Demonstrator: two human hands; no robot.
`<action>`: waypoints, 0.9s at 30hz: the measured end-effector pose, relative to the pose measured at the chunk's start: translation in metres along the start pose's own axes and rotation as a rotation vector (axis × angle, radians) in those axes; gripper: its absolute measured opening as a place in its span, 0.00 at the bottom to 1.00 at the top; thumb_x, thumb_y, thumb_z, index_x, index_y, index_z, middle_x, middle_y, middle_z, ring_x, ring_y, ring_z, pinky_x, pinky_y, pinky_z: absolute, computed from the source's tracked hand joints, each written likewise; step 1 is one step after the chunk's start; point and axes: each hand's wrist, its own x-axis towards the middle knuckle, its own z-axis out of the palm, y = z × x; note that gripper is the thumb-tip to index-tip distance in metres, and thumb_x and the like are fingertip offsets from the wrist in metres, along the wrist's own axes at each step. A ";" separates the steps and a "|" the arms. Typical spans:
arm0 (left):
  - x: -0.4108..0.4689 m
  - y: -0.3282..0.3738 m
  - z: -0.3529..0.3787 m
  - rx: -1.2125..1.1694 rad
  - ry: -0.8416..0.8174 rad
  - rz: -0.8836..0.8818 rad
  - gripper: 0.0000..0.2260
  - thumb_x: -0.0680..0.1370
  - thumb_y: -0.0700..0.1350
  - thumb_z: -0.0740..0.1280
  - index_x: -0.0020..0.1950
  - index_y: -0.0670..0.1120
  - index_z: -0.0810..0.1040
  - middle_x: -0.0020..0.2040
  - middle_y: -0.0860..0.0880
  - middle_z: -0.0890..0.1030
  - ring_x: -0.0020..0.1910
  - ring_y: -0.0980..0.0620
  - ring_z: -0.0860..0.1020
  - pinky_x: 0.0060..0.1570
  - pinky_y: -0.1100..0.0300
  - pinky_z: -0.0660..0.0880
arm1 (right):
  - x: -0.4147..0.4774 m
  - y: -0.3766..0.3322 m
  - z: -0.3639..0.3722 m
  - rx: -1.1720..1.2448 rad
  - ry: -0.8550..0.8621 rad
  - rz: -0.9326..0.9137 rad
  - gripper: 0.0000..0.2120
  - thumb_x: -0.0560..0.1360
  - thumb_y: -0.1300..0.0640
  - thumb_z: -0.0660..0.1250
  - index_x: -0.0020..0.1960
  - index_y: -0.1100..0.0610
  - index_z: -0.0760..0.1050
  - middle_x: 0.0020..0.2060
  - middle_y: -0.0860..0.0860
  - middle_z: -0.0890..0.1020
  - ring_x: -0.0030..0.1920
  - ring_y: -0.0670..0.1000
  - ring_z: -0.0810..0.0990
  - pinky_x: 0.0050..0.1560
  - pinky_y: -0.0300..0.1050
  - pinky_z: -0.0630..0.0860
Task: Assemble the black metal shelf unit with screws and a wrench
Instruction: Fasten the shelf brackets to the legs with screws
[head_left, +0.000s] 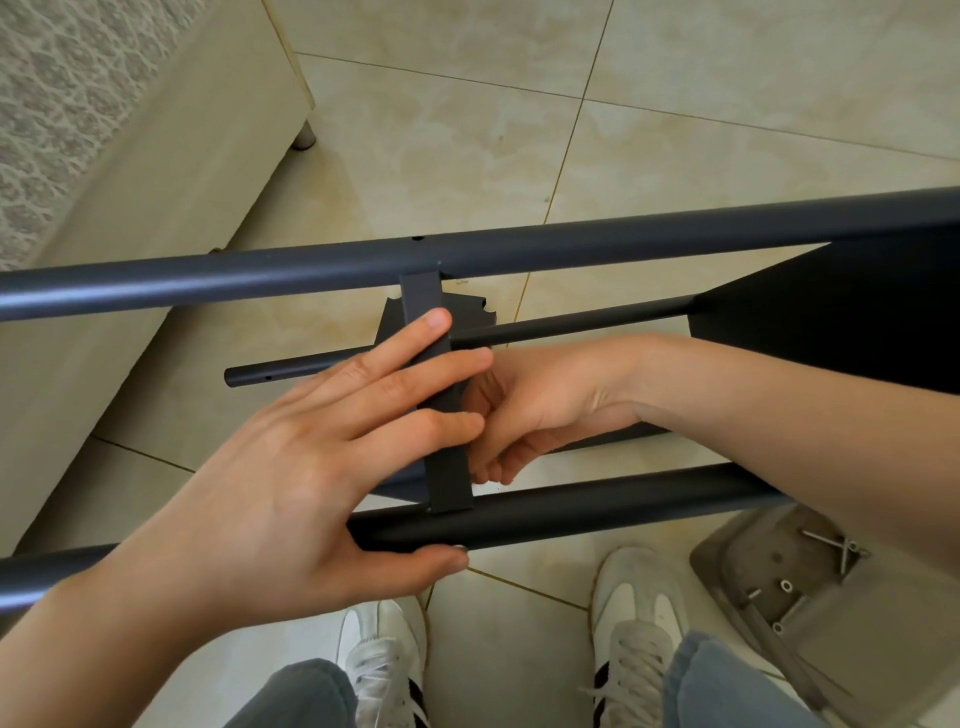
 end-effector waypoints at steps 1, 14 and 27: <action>0.000 0.000 0.000 0.000 0.000 -0.001 0.27 0.72 0.63 0.70 0.63 0.46 0.81 0.76 0.50 0.69 0.80 0.49 0.58 0.73 0.59 0.63 | -0.001 -0.001 0.000 -0.004 0.006 0.003 0.03 0.77 0.65 0.66 0.50 0.64 0.78 0.41 0.57 0.79 0.42 0.52 0.76 0.48 0.43 0.75; 0.001 0.000 -0.001 0.018 0.011 0.007 0.27 0.73 0.63 0.69 0.64 0.47 0.80 0.76 0.50 0.69 0.80 0.48 0.58 0.74 0.49 0.62 | 0.001 0.000 0.003 0.075 -0.091 0.042 0.04 0.79 0.67 0.63 0.53 0.62 0.75 0.40 0.57 0.77 0.40 0.50 0.76 0.48 0.44 0.76; 0.003 -0.003 -0.002 0.021 0.021 0.020 0.27 0.72 0.62 0.70 0.64 0.46 0.80 0.76 0.50 0.69 0.80 0.48 0.59 0.75 0.46 0.62 | -0.001 -0.004 0.000 0.001 -0.056 0.018 0.14 0.79 0.68 0.63 0.63 0.72 0.72 0.49 0.61 0.76 0.49 0.57 0.74 0.52 0.45 0.75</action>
